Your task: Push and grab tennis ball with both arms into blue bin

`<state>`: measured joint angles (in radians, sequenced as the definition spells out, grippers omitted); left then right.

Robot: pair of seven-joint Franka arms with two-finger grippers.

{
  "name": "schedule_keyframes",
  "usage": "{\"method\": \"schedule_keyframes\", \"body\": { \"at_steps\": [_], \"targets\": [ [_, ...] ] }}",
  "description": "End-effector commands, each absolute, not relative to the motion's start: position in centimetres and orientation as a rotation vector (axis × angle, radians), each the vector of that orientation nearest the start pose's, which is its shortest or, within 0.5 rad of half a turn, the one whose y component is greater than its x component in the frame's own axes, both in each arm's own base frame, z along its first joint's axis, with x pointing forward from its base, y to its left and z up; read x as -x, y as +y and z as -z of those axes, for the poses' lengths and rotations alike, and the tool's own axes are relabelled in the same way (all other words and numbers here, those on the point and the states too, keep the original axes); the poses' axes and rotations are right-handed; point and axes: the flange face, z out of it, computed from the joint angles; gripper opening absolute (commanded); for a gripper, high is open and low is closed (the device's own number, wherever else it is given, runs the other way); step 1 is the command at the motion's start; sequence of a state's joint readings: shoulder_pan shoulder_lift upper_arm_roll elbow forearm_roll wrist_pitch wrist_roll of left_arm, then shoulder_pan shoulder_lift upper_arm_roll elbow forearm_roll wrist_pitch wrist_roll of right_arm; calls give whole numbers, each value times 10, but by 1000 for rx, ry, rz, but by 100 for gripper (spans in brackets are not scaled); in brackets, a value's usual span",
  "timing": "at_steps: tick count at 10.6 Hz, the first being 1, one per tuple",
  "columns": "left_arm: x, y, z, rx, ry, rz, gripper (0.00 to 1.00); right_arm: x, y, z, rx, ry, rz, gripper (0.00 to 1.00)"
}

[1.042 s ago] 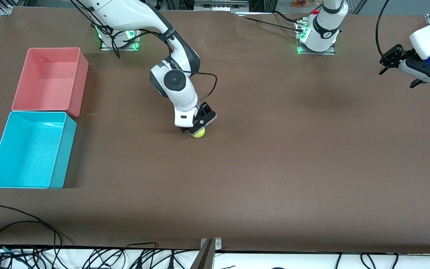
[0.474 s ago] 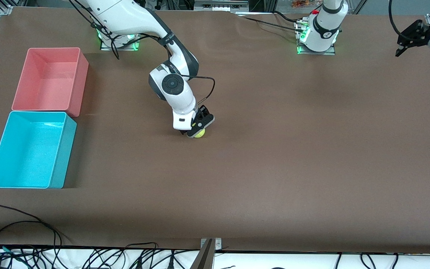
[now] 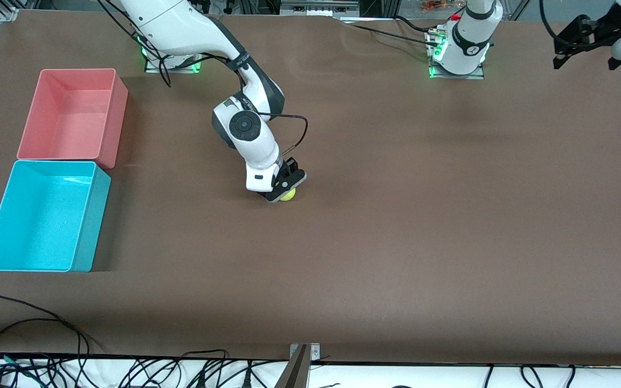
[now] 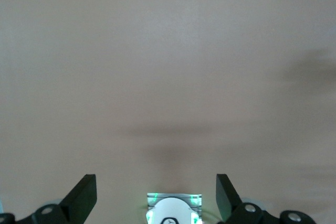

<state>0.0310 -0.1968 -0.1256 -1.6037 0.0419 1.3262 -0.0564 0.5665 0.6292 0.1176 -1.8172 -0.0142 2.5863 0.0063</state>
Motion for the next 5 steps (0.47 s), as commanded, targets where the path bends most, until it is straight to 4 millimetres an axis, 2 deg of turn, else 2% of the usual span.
{"method": "schedule_keyframes", "body": {
  "at_steps": [1,3,4,5],
  "targets": [
    [-470,-52,-696,3081,-146,-131,100,-532,402,-257,2875,-951,197,53],
    [-482,-58,-698,3101,-363,-126,100,-542,378,-314,2907,-912,183,53],
    [-486,-58,-700,3101,-453,-123,100,-547,363,-336,2924,-889,178,53],
    [-492,-58,-698,3099,-474,-129,100,-553,345,-359,2942,-863,181,53]
  ]
}}
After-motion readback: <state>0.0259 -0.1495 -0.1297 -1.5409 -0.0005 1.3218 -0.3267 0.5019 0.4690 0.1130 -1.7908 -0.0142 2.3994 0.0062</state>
